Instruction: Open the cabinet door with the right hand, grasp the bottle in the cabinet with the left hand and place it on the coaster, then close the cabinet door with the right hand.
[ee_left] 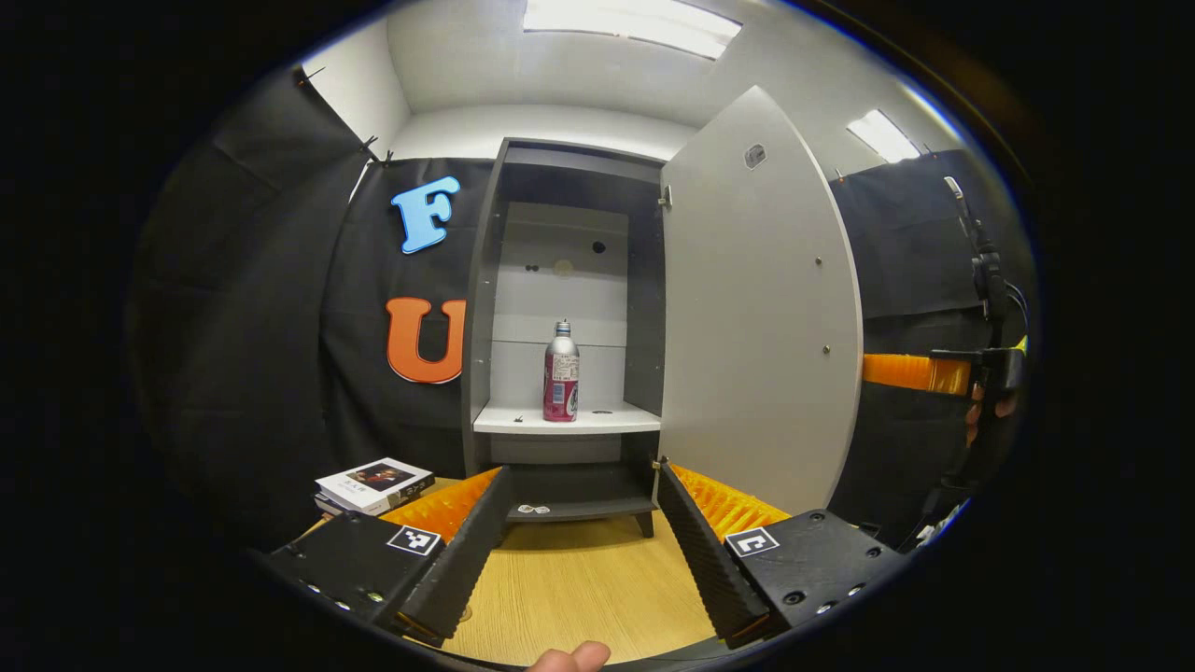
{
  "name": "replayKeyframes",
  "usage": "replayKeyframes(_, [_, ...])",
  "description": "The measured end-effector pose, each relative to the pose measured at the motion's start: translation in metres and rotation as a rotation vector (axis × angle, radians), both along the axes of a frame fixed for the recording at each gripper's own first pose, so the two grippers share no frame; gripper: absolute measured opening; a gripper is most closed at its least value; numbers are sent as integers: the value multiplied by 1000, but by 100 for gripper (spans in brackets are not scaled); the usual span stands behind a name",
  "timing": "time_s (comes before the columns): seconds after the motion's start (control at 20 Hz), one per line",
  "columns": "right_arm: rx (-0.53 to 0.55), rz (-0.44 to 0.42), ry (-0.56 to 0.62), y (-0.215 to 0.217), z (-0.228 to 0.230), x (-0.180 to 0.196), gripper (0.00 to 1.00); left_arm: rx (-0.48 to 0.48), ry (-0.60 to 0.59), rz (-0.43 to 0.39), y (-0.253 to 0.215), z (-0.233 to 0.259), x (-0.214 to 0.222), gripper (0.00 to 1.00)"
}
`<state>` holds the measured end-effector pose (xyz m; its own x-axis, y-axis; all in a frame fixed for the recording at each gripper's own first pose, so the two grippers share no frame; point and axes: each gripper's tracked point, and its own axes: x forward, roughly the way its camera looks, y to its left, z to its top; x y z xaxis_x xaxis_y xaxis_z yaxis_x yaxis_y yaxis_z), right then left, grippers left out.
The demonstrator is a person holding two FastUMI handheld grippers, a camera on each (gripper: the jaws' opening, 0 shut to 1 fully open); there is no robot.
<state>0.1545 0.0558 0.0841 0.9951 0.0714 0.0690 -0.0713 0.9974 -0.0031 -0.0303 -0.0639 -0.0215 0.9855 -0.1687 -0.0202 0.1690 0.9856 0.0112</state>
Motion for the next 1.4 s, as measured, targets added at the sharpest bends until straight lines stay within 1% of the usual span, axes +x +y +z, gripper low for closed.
replayKeyframes(0.05, [4,-9,-2,-1,-1,-1,48,0,1,5,1,-1,1,95])
replayKeyframes(0.1, [14,-12,-2,-2,-2,-1,54,-3,5,8,2,-2,1,95])
replayKeyframes(0.15, [23,-8,-1,-2,-5,1,62,-5,8,7,2,-4,3,95])
replayKeyframes(0.3, [44,-7,-8,-9,-8,1,71,4,-1,16,6,-1,10,95])
replayKeyframes(0.45, [75,-8,0,-16,-12,6,85,18,-22,29,10,6,23,95])
replayKeyframes(0.65, [68,-17,2,-22,-14,10,90,19,-55,42,10,20,51,95])
replayKeyframes(0.85, [66,-14,-18,-26,-8,14,91,-5,-88,40,4,39,103,95])
replayKeyframes(1.05, [73,-18,-23,-31,-7,15,91,-19,-100,45,-2,44,163,95])
replayKeyframes(1.2, [74,-35,-11,-38,-8,18,91,12,-85,58,-5,37,213,95])
replayKeyframes(1.3, [77,-50,-5,-43,-7,18,91,7,-44,50,-9,23,245,95])
replayKeyframes(1.4, [78,-60,7,-46,-9,19,91,28,-20,59,-11,13,273,95])
